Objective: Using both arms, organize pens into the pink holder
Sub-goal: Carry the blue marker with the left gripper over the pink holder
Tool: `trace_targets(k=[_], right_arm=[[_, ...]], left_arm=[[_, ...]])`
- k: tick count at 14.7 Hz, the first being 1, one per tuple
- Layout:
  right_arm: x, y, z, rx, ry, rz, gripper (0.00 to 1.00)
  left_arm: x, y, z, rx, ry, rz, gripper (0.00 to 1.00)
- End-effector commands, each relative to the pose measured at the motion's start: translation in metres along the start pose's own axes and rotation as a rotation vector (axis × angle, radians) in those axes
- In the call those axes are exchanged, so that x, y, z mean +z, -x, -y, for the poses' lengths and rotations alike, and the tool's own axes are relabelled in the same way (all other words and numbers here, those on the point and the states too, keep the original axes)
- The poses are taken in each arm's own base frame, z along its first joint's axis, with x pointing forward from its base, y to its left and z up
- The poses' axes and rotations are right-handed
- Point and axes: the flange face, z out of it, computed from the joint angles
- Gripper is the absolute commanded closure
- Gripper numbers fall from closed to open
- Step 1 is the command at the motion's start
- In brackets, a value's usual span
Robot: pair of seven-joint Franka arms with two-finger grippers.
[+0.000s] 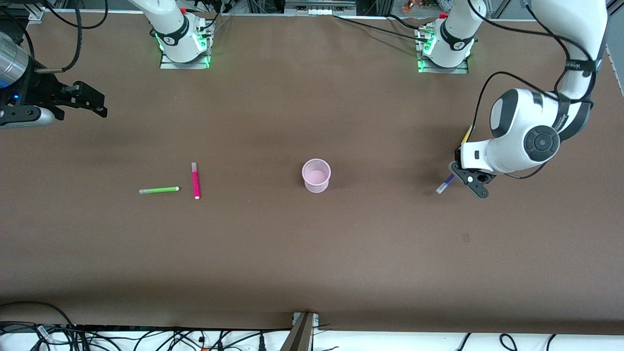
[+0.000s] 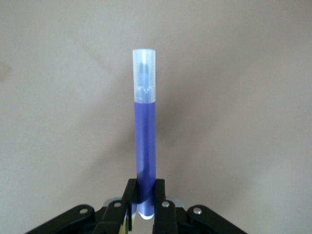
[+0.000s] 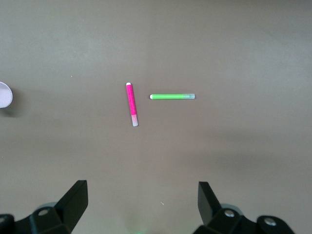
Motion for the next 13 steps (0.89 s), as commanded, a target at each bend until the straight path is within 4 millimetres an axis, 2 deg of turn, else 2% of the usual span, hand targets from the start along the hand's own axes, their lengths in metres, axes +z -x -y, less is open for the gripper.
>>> trace_targets(k=[1,4,7,10,13], right_arm=[[-0.008,0.000,0.003,-0.005,-0.001,-0.008,0.00],[-0.007,-0.001,0.003,0.000,-0.002,-0.008,0.00],[-0.008,0.000,0.003,0.001,-0.001,-0.008,0.00],[-0.007,-0.001,0.003,0.000,-0.001,-0.008,0.00],[-0.007,-0.001,0.003,0.001,-0.001,-0.009,0.00]], left_arm=[[-0.042,-0.033,-0.036,-0.039,0.002,0.034,1.00],[-0.072,-0.067,-0.087,-0.115,-0.011,-0.002,1.00],[-0.073,-0.095,-0.139,-0.205,-0.003,-0.018,1.00],[-0.082,-0.134,-0.190,-0.222,-0.022,-0.050,1.00],[-0.068,-0.174,-0.233,-0.247,-0.091,-0.050,1.00]])
